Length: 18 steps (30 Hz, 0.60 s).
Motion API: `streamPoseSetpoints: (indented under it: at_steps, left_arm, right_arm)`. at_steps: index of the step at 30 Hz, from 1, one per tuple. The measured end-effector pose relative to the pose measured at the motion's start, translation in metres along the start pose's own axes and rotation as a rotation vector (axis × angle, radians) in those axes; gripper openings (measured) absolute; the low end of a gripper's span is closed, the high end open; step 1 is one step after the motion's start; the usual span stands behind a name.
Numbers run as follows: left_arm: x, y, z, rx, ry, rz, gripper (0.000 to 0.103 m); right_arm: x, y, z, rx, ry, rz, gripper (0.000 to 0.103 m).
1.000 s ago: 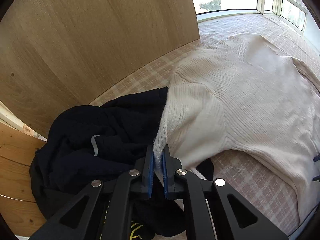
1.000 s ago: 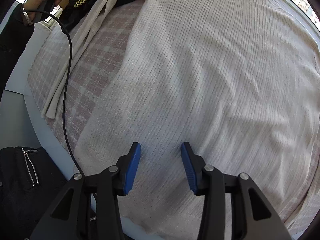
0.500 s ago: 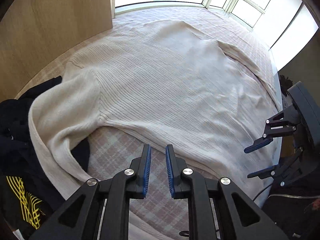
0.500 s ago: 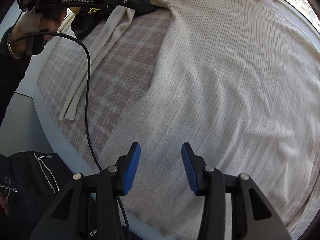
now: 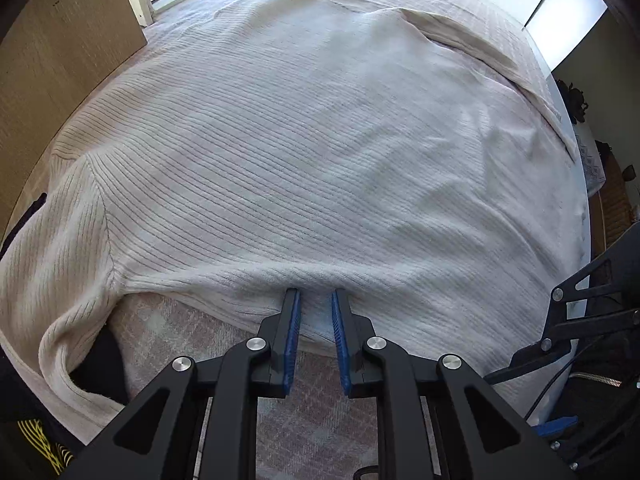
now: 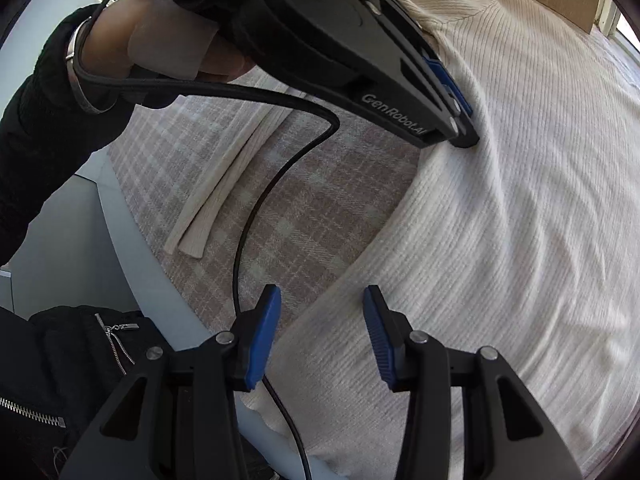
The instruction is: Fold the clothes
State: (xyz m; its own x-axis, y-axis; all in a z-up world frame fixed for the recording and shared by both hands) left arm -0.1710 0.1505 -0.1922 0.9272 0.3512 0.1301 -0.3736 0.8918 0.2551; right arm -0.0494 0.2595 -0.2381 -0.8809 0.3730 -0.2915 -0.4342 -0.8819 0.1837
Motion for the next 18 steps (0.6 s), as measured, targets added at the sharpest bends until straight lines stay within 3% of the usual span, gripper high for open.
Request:
streamPoseSetpoints:
  at_steps: [1,3,5,9,11,13,16,18]
  left_arm:
    - [-0.001,-0.001,0.002,0.003,-0.008,0.005,0.016]
    - [-0.01,-0.003,0.011,0.023,-0.02,0.036,0.016]
    - [-0.024,-0.007,0.027,0.064,-0.021,0.088,0.021]
    - [-0.063,-0.039,0.068,0.156,-0.02,0.249,0.034]
    - [-0.082,-0.061,0.086,0.194,-0.022,0.338,0.035]
    - [-0.089,-0.087,0.091,0.208,-0.025,0.42,0.038]
    - [-0.084,-0.127,0.095,0.219,-0.04,0.517,0.045]
    - [-0.072,-0.151,0.098,0.223,-0.037,0.564,0.05]
  right_arm:
    - [0.001,-0.002,-0.007,-0.019,0.013,-0.009,0.044]
    - [-0.005,-0.003,-0.01,-0.004,0.097,-0.017,0.059]
    - [-0.012,-0.007,-0.014,-0.031,0.182,-0.007,0.06]
    - [0.005,-0.002,0.001,0.023,0.109,-0.047,0.06]
    - [0.015,0.01,0.007,0.054,0.075,-0.079,0.06]
    - [0.015,0.016,-0.004,0.049,0.095,-0.095,0.06]
    - [-0.015,0.019,-0.021,-0.006,0.106,0.025,0.067]
    - [-0.02,0.022,-0.02,-0.02,0.139,0.031,0.067]
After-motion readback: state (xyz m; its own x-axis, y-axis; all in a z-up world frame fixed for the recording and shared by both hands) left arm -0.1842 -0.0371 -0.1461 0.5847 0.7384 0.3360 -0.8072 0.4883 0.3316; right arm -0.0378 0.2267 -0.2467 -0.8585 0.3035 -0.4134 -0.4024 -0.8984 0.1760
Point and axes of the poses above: each gripper's, at about its wrist camera, not at the fingertips, and z roughly against the way its jaws point, x to its right, y to its top, the point moved 6 cm from there along -z, roughly the way its jaws point, and after that the axes turned 6 degrees about z, right-handed, at the moved point
